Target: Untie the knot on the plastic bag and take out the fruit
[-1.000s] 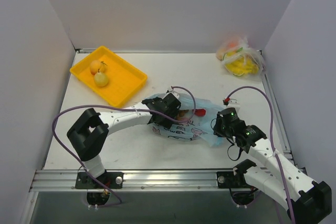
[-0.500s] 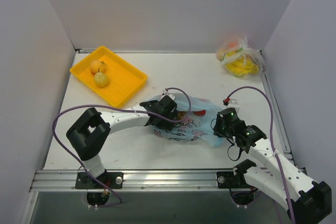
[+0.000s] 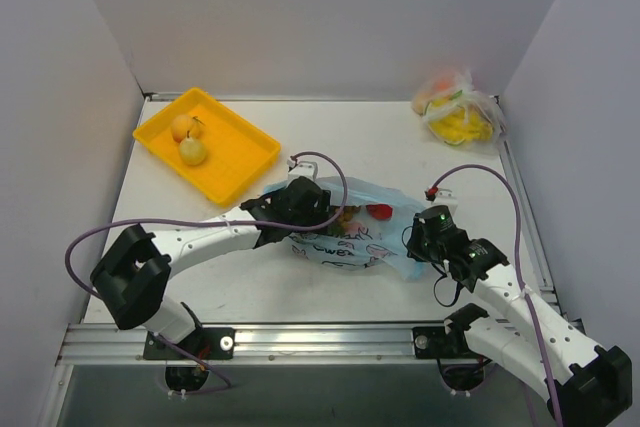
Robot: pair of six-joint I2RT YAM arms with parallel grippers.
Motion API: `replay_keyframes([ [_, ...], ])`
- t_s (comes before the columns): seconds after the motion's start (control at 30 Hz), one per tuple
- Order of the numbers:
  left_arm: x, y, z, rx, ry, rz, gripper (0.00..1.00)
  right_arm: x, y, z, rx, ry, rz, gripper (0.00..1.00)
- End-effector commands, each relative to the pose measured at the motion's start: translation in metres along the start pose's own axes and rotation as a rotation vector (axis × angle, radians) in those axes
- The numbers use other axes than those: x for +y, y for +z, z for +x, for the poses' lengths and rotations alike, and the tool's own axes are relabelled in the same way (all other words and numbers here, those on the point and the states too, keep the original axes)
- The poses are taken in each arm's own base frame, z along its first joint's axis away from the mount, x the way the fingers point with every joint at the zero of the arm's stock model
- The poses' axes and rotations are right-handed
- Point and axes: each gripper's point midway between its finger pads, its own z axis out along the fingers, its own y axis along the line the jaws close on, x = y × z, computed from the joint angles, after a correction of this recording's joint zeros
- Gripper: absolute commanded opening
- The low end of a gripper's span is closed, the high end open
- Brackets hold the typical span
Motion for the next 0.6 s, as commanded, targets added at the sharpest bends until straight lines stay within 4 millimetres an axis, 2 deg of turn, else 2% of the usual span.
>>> replay_keyframes([
  [0.0,-0.011,-0.003,-0.023,-0.077,-0.072,0.038,0.97,-0.006,-0.002,0.003,0.006,0.008,0.024,0.2],
  [0.17,-0.014,0.007,-0.011,-0.035,-0.061,0.027,0.93,-0.006,-0.002,0.003,0.004,0.007,0.022,0.2],
  [0.37,-0.008,0.021,0.0,-0.009,-0.04,-0.023,0.8,-0.007,-0.002,0.004,0.004,0.006,0.025,0.2],
  [0.4,-0.009,0.022,-0.003,-0.016,-0.034,-0.027,0.75,-0.007,-0.002,0.005,0.005,0.005,0.024,0.2],
  [0.5,-0.01,0.027,-0.002,-0.009,-0.012,-0.031,0.75,-0.007,-0.002,0.005,0.005,0.005,0.023,0.2],
  [0.57,-0.016,0.029,-0.001,-0.002,0.008,-0.027,0.78,-0.008,-0.002,0.005,0.004,0.006,0.025,0.2],
])
